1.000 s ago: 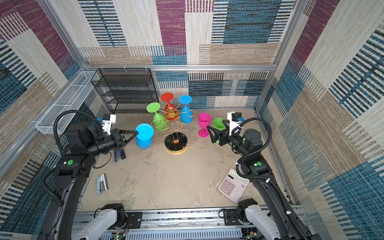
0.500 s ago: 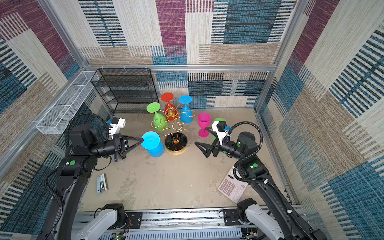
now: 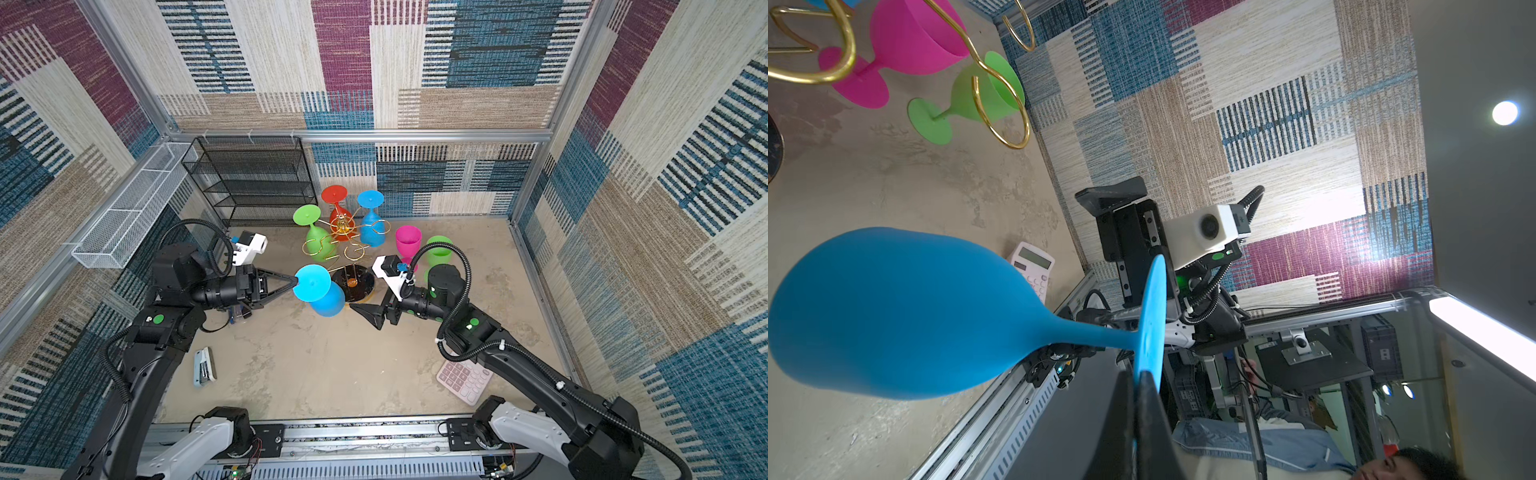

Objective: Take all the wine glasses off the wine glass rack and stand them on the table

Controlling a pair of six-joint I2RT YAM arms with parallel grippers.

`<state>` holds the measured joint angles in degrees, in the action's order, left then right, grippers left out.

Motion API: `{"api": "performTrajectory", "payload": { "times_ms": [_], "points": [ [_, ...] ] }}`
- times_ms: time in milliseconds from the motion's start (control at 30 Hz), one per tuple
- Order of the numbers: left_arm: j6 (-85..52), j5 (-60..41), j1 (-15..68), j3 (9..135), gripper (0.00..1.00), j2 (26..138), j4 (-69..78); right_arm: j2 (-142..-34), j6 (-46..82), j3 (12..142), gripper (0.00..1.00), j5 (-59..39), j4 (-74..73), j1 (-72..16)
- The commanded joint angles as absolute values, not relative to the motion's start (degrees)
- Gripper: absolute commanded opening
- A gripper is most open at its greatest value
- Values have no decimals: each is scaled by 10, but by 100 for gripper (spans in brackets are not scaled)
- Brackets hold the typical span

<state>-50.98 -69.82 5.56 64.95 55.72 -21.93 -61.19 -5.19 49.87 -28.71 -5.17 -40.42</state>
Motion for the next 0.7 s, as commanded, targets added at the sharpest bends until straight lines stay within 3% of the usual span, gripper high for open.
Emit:
{"api": "performTrajectory", "payload": {
  "times_ms": [0, 667],
  "points": [
    [-547, -720, 58, 644, 0, 559, -151, -635, -59, 507, 99, -270, -97, -420],
    [-662, -744, 65, 606, 0, 561, -1, -739, -58, 527, 99, -217, -194, -474]
  ]
}}
